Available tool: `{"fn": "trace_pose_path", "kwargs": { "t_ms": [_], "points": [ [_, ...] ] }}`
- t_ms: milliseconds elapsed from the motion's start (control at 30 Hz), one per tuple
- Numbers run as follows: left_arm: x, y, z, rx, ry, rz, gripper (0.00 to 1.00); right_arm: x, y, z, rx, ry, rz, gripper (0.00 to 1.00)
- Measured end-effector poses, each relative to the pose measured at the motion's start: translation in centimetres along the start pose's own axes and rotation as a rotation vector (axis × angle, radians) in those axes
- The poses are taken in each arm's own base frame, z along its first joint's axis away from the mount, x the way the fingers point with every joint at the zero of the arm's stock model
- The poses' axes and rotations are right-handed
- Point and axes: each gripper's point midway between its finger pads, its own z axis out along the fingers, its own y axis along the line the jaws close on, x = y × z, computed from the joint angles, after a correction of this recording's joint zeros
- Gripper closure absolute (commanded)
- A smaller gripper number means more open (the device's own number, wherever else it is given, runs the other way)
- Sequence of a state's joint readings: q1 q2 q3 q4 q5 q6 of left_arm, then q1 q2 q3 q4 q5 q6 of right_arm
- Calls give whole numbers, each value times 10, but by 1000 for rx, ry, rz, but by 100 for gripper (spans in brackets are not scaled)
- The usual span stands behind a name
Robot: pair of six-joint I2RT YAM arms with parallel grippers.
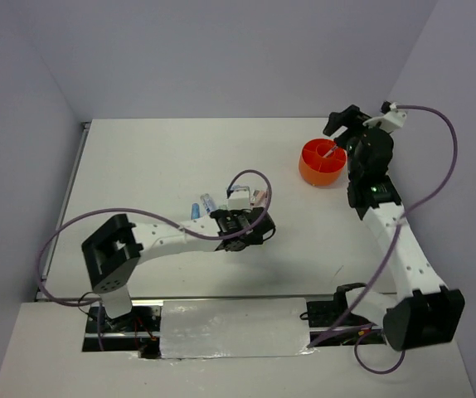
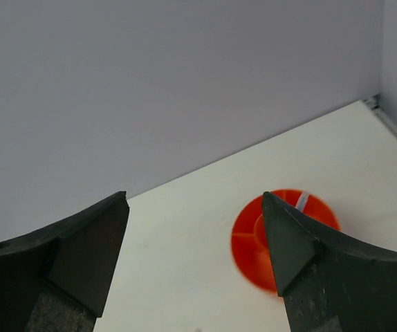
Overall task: Sort the stationery into containers
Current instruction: Pick up the pen from the center of the board.
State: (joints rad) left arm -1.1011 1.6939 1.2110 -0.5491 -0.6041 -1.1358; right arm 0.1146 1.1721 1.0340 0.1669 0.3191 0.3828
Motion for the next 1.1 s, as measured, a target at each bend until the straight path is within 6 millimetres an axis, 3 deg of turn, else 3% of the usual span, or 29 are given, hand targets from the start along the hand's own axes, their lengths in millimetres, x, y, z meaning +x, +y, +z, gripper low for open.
{"fn": "trace_pose_path", "kwargs": {
  "t_ms": [67, 133, 267, 367, 433, 533, 667, 800, 1000, 1033, 1100],
  "points": [
    [4, -6, 15, -43, 20, 0, 24, -6, 9, -26, -55, 30, 49, 17],
    [6, -10, 28, -78, 34, 5, 31, 0, 15, -51, -111, 69, 86, 18],
    [7, -18, 50, -129, 53, 4, 41, 57, 10, -95, -198, 221, 117, 19],
    [10, -12, 62, -153, 75, 4, 41, 102, -3, -118, -207, 359, 107, 20],
    [8, -7, 68, -167, 87, -3, 41, 118, -8, -129, -209, 418, 101, 20],
    [3, -5, 77, -178, 102, -9, 48, 117, -6, -140, -240, 434, 100, 20],
    [2, -8, 91, -184, 114, -20, 50, 107, -2, -150, -274, 415, 100, 21],
    [1, -10, 93, -176, 120, -28, 58, 106, 1, -153, -296, 418, 101, 21],
    [0, -10, 96, -167, 126, -44, 81, 110, 3, -157, -309, 442, 101, 21],
    [1, -10, 95, -163, 125, -45, 89, 111, 3, -157, -312, 444, 101, 21],
    [2, -9, 95, -149, 120, -54, 98, 112, 4, -157, -317, 450, 102, 22]
  ]
}}
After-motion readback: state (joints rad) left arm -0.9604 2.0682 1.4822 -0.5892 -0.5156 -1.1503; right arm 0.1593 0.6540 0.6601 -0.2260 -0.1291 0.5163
